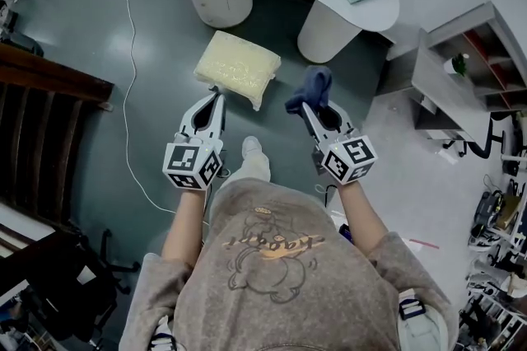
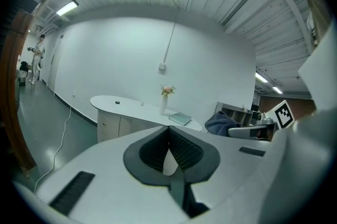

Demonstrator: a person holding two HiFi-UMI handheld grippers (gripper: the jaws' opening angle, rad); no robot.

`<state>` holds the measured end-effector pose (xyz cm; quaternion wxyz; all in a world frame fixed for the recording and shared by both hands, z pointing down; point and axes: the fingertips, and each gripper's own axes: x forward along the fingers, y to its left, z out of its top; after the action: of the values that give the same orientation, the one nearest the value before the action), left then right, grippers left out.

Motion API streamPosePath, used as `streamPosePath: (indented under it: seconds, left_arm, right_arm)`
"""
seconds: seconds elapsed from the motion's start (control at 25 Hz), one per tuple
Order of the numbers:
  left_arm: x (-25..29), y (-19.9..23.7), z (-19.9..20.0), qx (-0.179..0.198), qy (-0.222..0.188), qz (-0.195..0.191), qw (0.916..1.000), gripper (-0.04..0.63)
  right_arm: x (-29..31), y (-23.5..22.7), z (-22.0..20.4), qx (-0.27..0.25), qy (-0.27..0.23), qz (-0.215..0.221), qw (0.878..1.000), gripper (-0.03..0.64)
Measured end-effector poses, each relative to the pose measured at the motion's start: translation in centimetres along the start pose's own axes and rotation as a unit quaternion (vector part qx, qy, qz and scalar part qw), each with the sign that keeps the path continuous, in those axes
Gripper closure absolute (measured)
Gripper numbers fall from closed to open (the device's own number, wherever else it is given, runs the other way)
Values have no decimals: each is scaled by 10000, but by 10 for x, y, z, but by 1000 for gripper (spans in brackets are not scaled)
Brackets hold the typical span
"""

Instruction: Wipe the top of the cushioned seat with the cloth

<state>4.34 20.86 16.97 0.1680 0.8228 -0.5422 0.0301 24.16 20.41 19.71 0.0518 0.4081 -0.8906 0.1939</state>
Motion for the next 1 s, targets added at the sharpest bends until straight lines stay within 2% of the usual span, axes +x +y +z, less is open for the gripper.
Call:
streamPosePath:
  seconds: [0.4, 1.0]
  left_arm:
    - [54, 45, 14, 6, 155, -203, 9997, 580]
    - [118, 69, 17, -85, 266, -189, 9994, 580]
  right_arm:
    - [61, -29, 17, 64, 24, -265, 9996, 515]
    - [109, -75, 24, 15, 252, -263, 9993, 515]
